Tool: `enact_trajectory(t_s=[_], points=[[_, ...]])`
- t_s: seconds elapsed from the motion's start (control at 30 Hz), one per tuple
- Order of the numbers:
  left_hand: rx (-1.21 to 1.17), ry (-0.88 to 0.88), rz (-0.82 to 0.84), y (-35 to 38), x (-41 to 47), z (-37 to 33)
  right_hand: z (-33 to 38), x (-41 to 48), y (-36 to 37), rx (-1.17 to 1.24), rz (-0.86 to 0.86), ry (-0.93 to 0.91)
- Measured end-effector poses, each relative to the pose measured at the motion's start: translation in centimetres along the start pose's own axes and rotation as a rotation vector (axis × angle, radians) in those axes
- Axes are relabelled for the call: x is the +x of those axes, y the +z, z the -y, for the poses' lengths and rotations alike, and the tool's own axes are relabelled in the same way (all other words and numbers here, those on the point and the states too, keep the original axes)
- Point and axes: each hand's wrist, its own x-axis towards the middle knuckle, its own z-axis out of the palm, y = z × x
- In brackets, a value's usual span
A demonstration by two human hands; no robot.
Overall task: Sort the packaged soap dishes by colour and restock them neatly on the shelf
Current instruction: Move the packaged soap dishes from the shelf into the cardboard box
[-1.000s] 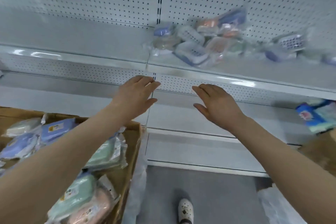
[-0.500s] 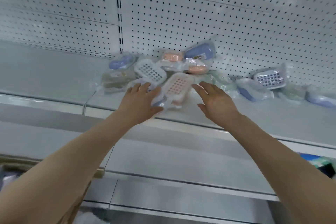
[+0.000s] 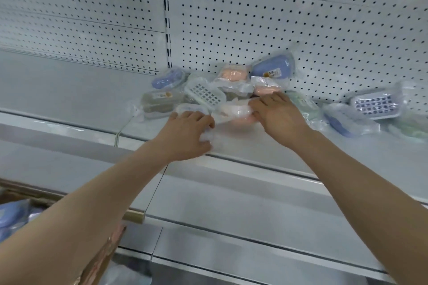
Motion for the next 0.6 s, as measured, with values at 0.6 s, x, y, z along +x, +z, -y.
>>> enact_trajectory(t_s=[0.6], points=[[-0.446,-0.242,-0.172,-1.0,0.7,-1.4,-0.5,-3.4,-1.0,0.103,0.349,0.544]])
